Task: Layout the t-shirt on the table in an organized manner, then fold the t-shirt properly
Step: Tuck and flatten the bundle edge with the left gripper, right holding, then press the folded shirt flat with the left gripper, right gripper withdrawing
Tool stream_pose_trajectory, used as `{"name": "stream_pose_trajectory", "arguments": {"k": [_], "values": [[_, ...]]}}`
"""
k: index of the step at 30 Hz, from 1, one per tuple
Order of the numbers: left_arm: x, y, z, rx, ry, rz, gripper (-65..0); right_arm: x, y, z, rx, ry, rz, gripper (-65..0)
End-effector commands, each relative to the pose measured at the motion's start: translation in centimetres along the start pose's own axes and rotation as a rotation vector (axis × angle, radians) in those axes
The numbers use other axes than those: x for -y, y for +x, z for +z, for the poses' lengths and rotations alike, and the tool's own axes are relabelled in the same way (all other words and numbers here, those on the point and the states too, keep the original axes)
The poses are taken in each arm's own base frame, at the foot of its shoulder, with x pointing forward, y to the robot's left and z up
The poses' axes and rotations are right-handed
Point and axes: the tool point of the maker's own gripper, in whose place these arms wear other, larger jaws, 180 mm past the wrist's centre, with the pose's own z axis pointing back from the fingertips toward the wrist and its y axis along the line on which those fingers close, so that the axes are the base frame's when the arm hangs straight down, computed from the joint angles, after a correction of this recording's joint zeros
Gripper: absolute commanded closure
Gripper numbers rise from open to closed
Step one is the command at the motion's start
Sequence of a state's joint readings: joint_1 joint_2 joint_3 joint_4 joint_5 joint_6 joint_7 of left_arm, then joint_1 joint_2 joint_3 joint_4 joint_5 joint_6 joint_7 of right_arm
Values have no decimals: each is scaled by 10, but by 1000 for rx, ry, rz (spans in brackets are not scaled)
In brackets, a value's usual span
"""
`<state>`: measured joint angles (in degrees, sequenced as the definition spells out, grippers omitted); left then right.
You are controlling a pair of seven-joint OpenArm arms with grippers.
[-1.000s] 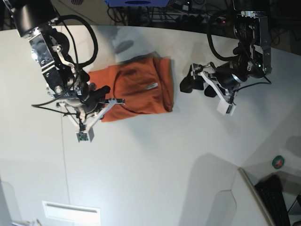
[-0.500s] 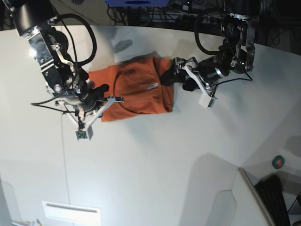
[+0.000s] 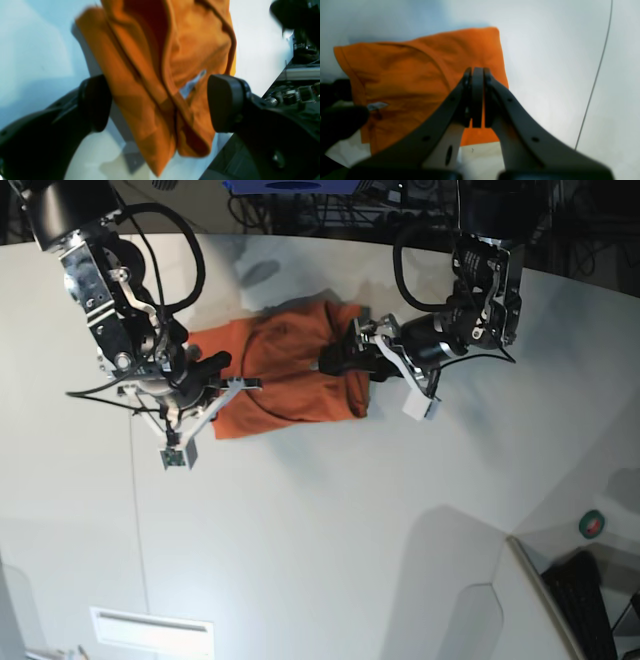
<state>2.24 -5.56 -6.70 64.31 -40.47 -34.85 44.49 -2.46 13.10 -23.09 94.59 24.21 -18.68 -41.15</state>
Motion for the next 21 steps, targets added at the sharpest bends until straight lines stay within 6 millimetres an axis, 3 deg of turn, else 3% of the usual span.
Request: {"name": "stream_pose_trajectory", "arguments": {"k": [1,3,8,16,21], "values": [[-6,-6,1,-35,26,-3,-522,1,18,3,55,0,0,0],[-8,-6,1,-37,29,-2,-408,1,16,3,52,0,-1,0],[-6,1,-2,-66,23,-55,-12,12,17,4,57,-22,-29,0],[0,20,-6,-178,15,-263,0,40,11,8,54,-77,-96,0],[-1,34,-5,-325,27,-509,0,60,1,12,44,-118,-144,0]]}}
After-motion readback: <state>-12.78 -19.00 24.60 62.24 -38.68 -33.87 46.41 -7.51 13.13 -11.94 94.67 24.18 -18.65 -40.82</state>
